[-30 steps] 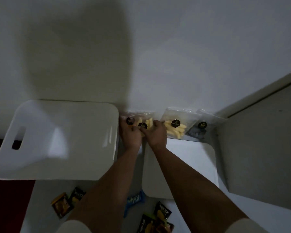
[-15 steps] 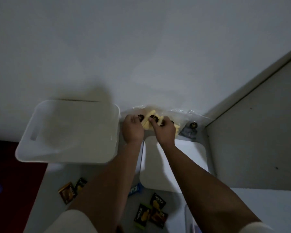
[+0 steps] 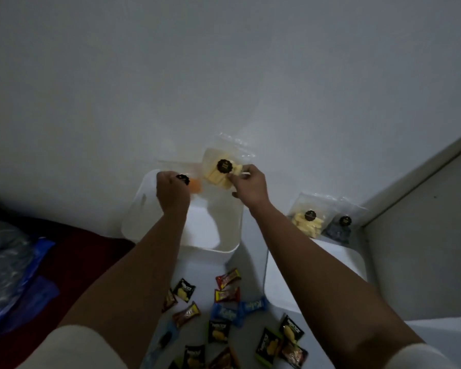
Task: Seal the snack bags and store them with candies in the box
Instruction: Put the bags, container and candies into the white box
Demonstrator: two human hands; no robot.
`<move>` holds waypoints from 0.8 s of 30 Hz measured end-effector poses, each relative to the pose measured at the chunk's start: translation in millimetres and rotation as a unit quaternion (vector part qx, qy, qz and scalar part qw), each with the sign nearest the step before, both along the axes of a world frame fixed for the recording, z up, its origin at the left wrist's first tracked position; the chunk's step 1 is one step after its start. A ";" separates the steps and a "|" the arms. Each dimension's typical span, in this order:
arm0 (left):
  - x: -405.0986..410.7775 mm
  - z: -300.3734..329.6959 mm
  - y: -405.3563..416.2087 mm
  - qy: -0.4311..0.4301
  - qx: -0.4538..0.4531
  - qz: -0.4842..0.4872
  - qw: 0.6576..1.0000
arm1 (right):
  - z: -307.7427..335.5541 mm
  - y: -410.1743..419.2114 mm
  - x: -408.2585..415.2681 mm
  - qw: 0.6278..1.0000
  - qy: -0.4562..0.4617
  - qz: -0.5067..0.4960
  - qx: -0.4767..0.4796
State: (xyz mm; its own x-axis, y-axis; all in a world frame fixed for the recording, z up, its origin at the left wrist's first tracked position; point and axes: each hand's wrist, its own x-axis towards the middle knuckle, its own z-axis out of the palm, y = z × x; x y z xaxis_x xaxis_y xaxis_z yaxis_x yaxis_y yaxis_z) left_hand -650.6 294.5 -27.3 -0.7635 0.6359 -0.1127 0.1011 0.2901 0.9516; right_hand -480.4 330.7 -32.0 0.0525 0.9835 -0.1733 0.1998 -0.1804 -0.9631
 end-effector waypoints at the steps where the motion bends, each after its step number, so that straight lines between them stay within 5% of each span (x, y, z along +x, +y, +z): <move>1: -15.9 -6.8 -0.2 -0.009 -0.014 0.000 1.000 | -3.9 0.4 -16.5 1.000 -0.001 0.005 -0.016; 12: -100.1 -119.7 38.1 -0.102 -0.144 -0.030 0.984 | -136.9 13.3 -101.3 0.974 -0.148 0.039 -0.167; 15: -101.7 -138.3 51.7 -0.187 -0.169 -0.041 0.967 | -164.3 20.6 -110.3 0.967 -0.168 0.040 -0.187; 24: -87.0 -153.5 60.7 -0.175 -0.186 0.004 0.967 | -160.6 27.0 -124.8 0.966 -0.198 0.064 -0.154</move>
State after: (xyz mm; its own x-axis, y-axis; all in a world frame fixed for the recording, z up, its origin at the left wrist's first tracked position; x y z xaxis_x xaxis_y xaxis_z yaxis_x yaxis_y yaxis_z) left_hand -737.6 355.2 -180.8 -0.6413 0.4956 -0.5858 -0.2124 0.6190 0.7561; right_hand -605.2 357.8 -192.6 0.0553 0.8917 -0.4492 0.5813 -0.3946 -0.7116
